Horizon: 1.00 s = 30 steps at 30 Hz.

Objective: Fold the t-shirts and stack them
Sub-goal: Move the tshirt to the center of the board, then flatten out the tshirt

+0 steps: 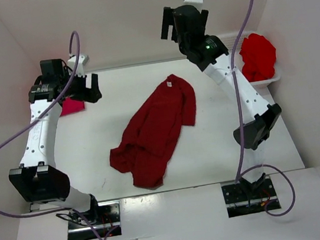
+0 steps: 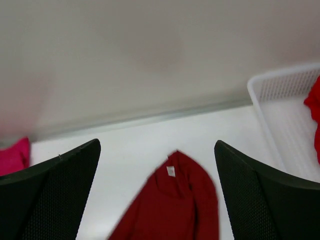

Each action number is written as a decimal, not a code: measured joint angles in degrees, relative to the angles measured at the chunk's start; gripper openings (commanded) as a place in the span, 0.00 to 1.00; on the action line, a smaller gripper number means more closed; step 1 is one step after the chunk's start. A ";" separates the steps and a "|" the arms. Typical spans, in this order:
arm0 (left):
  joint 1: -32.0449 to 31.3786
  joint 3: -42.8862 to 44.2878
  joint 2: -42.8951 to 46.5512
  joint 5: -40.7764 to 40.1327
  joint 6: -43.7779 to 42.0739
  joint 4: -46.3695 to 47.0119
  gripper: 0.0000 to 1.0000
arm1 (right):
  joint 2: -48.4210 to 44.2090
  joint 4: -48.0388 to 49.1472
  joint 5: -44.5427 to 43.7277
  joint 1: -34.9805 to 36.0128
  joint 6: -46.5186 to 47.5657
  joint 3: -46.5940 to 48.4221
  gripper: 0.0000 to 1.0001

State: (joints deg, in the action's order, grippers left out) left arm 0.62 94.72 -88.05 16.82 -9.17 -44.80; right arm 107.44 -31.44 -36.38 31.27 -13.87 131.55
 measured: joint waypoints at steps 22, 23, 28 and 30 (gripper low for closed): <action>-0.26 -32.09 16.72 -4.46 -8.04 -3.23 0.99 | -6.12 0.22 23.63 31.69 -8.15 -59.87 0.78; -0.26 -32.13 17.42 -4.76 -7.85 -2.99 0.99 | -4.59 0.55 23.21 32.74 -8.50 -59.84 0.78; -0.11 -32.15 19.47 -5.05 -7.17 -2.60 0.99 | 2.91 0.79 19.67 34.32 -10.16 -58.27 0.74; -0.11 -32.15 19.61 -5.05 -7.15 -2.58 0.99 | 4.04 0.81 16.68 34.32 -10.56 -56.19 0.69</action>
State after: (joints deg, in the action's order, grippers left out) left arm 0.51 62.57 -68.45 11.77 -16.32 -47.37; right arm 111.48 -30.63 -19.70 65.58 -24.43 75.35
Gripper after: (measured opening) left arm 0.992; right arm 0.732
